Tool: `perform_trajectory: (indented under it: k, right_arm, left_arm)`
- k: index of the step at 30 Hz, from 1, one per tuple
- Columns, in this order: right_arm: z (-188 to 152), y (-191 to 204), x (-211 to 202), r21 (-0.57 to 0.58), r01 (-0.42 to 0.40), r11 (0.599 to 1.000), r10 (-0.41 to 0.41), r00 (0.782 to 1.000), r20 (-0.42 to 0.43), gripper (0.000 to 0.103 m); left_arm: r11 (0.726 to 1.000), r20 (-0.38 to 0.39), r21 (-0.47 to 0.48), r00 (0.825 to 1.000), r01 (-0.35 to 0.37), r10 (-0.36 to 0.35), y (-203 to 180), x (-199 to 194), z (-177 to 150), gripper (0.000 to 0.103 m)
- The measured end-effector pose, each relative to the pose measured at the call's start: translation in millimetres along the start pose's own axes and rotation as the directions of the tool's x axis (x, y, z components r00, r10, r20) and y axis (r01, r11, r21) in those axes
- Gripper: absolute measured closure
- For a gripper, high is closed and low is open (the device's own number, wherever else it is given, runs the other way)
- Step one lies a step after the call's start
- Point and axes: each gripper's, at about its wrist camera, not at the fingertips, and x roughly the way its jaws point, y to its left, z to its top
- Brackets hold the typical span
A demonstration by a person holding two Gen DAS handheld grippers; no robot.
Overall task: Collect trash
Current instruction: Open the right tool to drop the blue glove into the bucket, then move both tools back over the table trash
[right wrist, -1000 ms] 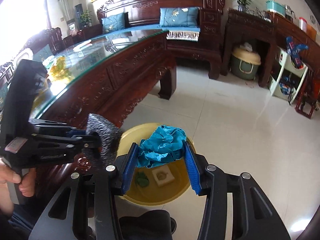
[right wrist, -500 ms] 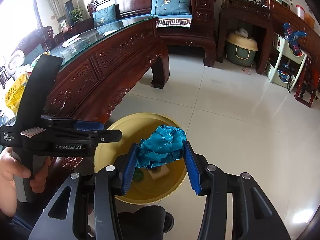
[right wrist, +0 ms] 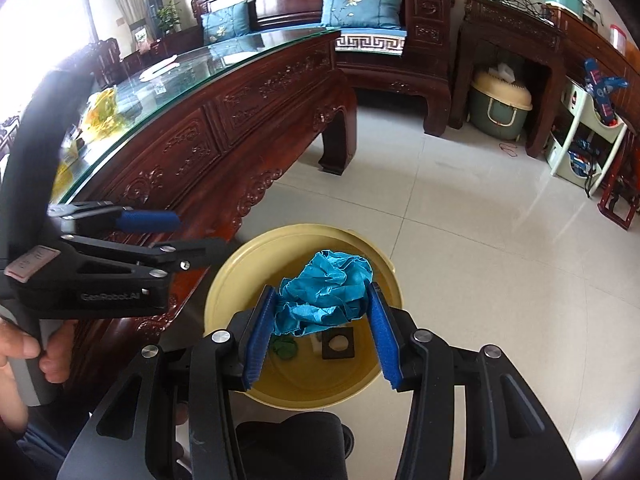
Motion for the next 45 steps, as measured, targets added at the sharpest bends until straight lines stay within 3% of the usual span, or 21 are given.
perform_trajectory:
  k: [4, 7, 12, 15, 25, 34, 38, 40, 42, 45]
  right_arm:
    - [8, 11, 6, -0.025, -0.007, 1.0, 0.006, 1.0, -0.015, 0.058]
    - [13, 17, 16, -0.036, -0.012, 0.999, 0.011, 0.999, -0.031, 0.057]
    - [24, 25, 36, -0.04, -0.009, 0.999, 0.007, 0.998, -0.059, 0.053]
    - [28, 26, 42, -0.034, 0.003, 0.999, -0.004, 0.998, -0.057, 0.044]
    - [31, 38, 22, -0.052, 0.054, 0.997, -0.056, 0.998, -0.03, 0.041]
    - [31, 81, -35, -0.124, 0.092, 0.988, -0.083, 0.993, 0.079, 0.039]
    - [29, 110, -67, -0.149, 0.087, 0.985, -0.062, 0.984, 0.169, 0.03]
    - [30, 123, -80, -0.154, 0.072, 0.985, -0.039, 0.977, 0.212, 0.025]
    - [26, 140, -94, -0.148, 0.052, 0.988, -0.012, 0.966, 0.257, 0.02]
    - [24, 165, -109, -0.153, 0.024, 0.988, 0.024, 0.954, 0.299, 0.016]
  left_arm:
    - [0.998, 0.054, 0.007, 0.996, -0.066, 0.065, 9, -27, -6, 0.021]
    - [0.996, 0.073, 0.006, 0.994, -0.084, 0.084, 18, -45, -10, 0.02]
    - [0.996, 0.095, -0.014, 0.991, -0.089, 0.09, 31, -62, -9, 0.019]
    - [0.996, 0.094, -0.03, 0.992, -0.086, 0.088, 38, -66, -11, 0.018]
    - [0.999, 0.119, -0.011, 0.992, -0.045, 0.046, 38, -83, -17, 0.018]
    - [1.0, 0.231, 0.001, 0.973, -0.016, 0.015, 47, -148, -39, 0.011]
    - [0.999, 0.275, -0.01, 0.96, -0.042, 0.043, 61, -179, -62, 0.011]
    - [0.997, 0.301, -0.025, 0.951, -0.066, 0.071, 70, -193, -73, 0.006]
    - [0.993, 0.334, -0.073, 0.936, -0.089, 0.109, 87, -210, -87, 0.004]
    - [0.988, 0.342, -0.119, 0.931, -0.095, 0.131, 112, -227, -104, 0.004]
